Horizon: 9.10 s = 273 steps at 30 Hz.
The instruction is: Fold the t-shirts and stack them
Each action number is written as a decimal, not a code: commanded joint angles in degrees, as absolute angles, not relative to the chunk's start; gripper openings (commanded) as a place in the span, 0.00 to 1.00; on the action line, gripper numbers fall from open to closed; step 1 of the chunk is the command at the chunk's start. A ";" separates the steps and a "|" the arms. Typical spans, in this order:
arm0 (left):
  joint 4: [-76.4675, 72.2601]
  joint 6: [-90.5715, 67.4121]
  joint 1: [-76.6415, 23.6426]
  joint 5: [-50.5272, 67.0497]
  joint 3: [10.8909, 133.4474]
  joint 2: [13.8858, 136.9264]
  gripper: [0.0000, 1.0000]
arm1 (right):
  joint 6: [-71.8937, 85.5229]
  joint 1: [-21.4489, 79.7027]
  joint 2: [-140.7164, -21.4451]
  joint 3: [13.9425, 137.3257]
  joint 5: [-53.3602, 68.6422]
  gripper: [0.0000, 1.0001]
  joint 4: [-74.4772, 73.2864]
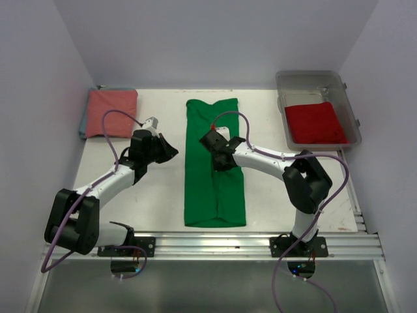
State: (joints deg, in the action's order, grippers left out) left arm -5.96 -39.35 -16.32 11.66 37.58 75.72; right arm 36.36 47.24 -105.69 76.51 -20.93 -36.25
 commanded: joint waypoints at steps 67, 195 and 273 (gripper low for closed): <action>-6.42 -37.88 -17.84 9.67 38.23 76.03 0.00 | 47.29 59.41 -102.40 63.46 -18.54 0.00 -34.89; -13.00 -30.85 -19.61 12.21 47.89 89.29 0.00 | 33.40 36.57 -98.43 67.75 -19.25 0.00 -13.97; -8.11 -39.72 -19.06 32.79 21.19 68.09 0.00 | 44.38 44.29 -60.58 33.84 -8.43 0.00 -17.10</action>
State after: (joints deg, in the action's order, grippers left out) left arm -12.62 -38.50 -17.19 35.00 24.05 78.19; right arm 43.94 42.17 -66.67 34.48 -4.34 -7.73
